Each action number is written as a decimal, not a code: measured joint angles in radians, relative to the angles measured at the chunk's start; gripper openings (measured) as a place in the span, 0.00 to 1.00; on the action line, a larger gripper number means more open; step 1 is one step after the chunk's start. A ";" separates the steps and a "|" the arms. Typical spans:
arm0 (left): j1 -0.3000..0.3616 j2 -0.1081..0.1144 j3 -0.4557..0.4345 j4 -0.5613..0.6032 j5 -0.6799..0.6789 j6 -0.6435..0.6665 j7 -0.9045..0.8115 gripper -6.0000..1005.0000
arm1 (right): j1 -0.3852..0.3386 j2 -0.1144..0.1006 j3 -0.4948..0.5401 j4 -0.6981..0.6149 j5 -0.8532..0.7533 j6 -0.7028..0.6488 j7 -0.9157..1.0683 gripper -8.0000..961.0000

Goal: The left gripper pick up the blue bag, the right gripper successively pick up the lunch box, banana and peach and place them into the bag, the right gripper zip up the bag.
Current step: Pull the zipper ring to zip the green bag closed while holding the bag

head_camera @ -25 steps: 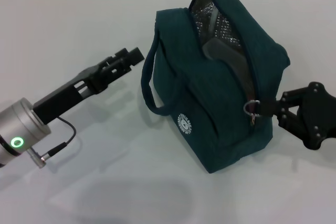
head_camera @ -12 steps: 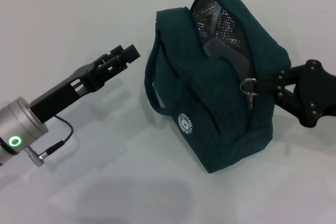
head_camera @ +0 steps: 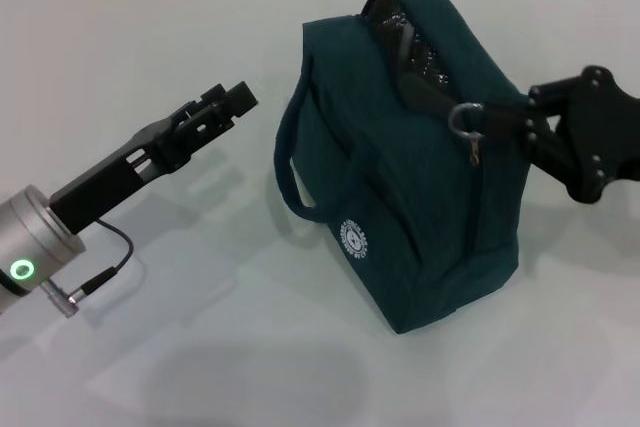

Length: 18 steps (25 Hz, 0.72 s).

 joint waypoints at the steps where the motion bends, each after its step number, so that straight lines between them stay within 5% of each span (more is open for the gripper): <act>1: 0.001 0.001 0.000 0.001 0.000 0.001 0.000 0.88 | 0.016 0.001 -0.005 0.003 0.000 0.000 -0.001 0.02; 13: 0.076 0.024 0.003 0.093 0.006 0.007 -0.059 0.88 | 0.186 0.015 -0.146 0.087 0.091 0.110 -0.019 0.02; 18: 0.103 0.040 0.006 0.107 0.009 0.017 -0.114 0.88 | 0.195 0.015 -0.216 0.091 0.109 0.178 -0.019 0.02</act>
